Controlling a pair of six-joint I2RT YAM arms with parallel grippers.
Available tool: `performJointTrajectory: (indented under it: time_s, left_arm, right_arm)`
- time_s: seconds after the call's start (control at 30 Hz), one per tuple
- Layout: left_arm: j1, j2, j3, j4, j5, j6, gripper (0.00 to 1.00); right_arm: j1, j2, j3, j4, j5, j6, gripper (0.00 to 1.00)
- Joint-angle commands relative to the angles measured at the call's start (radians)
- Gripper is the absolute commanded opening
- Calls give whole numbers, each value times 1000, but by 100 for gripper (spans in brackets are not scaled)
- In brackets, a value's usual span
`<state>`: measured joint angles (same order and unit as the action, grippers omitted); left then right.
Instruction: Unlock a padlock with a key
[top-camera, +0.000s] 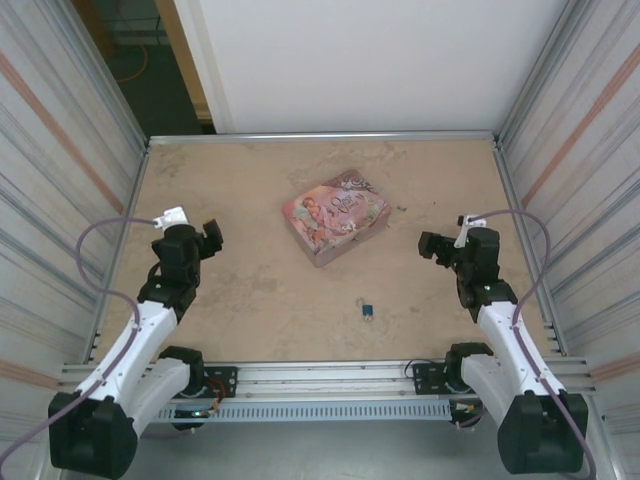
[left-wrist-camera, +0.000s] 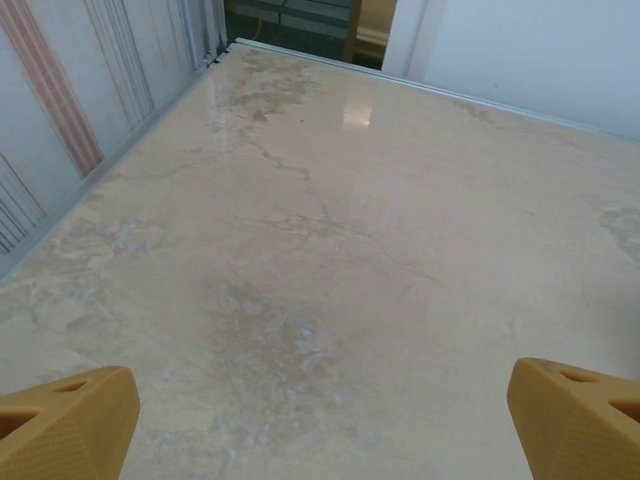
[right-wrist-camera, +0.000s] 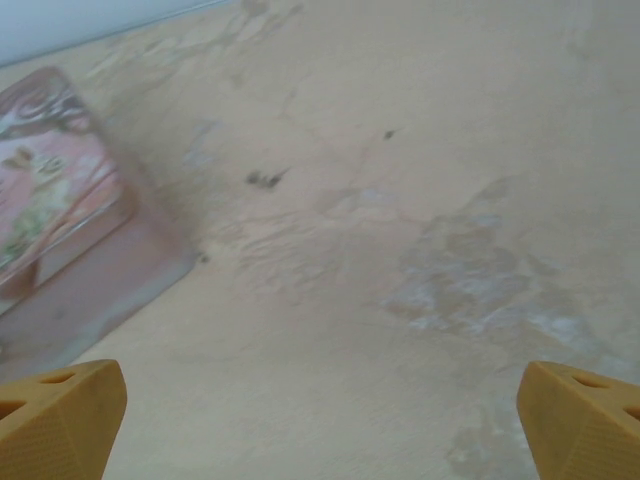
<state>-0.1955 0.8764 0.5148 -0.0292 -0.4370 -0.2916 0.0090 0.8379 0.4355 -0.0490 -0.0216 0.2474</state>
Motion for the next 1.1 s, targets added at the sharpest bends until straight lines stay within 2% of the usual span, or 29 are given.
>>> performJointTrajectory:
  time_s: [0.0,0.1,0.23,0.63,1.0,1.07]
  left_arm:
    - [10,57,-7,101,-100,82,97]
    - [10,117,-10,132,-148,103,98]
    - [11,167,-36,207,-146,158,99]
    - [34,272,-121,428,-26,224,99]
    - [52,407,-162,700,101,331,99]
    - [60,429,-163,739,130,345,99]
  right_arm:
    - [-50,30,-41,162,27,-40,99]
    - [-72,75,-82,281,49,-78,99]
    - [-74,145,-136,471,51,-119,99]
    - [-76,460,-156,851,1,-136,99]
    - [-69,693,-135,1043,-33,-165,99]
    - [-61,687,-96,952,-28,-172,99]
